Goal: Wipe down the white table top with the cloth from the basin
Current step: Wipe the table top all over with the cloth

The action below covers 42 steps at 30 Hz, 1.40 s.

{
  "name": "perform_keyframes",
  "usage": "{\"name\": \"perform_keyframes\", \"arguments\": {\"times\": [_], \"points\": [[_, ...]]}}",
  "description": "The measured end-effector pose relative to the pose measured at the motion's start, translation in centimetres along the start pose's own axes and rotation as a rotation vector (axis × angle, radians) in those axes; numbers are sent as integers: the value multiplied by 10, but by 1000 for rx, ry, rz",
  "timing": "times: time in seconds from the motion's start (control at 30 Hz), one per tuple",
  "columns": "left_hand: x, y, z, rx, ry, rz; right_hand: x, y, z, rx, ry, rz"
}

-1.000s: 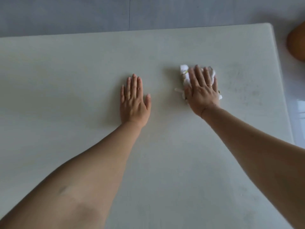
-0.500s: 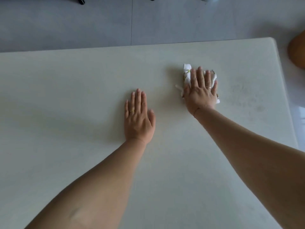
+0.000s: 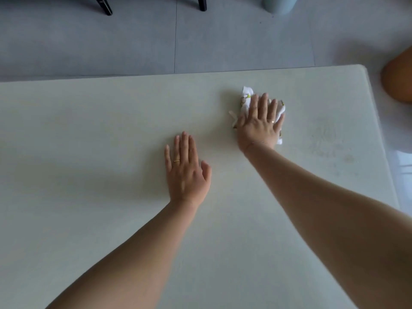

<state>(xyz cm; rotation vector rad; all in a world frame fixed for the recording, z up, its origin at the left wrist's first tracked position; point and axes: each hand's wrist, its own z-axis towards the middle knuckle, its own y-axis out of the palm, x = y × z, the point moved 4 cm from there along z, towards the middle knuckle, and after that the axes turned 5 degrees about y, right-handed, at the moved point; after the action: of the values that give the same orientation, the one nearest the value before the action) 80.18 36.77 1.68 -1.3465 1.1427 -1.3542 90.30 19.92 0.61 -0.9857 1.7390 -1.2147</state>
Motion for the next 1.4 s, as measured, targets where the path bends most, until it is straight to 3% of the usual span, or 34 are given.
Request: {"name": "perform_keyframes", "arguments": {"times": [0.07, 0.2, 0.27, 0.33, 0.4, 0.5, 0.53, 0.67, 0.73, 0.8, 0.87, 0.97, 1.03, 1.13, 1.2, 1.4], "points": [[9, -5, 16, 40, -7, 3, -27, 6, -12, -17, -47, 21], [15, 2, 43, 34, 30, -34, -45, 7, -20, -115, -668, -131], [13, 11, 43, -18, 54, -41, -29, -1, 4, -92, -776, -187], [12, 15, 42, -26, 52, -24, -10, -11, 36, -75, -609, -130], [13, 14, 43, -28, 39, -33, -3, -14, 57, -46, -315, -43], [14, 13, 44, -44, 39, -57, -35, -4, 48, 2, -41, 2], [14, 12, 44, -45, 40, -61, -53, 1, 39, -8, -87, 0], [14, 10, 45, -44, 37, -54, -86, 8, 18, -119, -623, -108], [14, 10, 44, -53, 41, -43, -65, -2, 41, -117, -696, -145], [13, 11, 45, -68, 41, -29, -27, -17, 74, -103, -512, -91], [13, 11, 45, -73, 39, -11, 10, -30, 99, -70, -205, -23], [13, 13, 46, -79, 34, -7, 6, -28, 90, -38, 64, 21], [14, 12, 45, -72, 35, -9, -21, -19, 70, -41, -103, 11], [15, 11, 45, -73, 34, 12, -30, -15, 48, -137, -593, -95], [15, 12, 45, -86, 34, 48, -1, -25, 64, -160, -667, -113], [30, 6, 43, -52, -33, 140, 102, -52, 112, -41, 31, 19]]}}
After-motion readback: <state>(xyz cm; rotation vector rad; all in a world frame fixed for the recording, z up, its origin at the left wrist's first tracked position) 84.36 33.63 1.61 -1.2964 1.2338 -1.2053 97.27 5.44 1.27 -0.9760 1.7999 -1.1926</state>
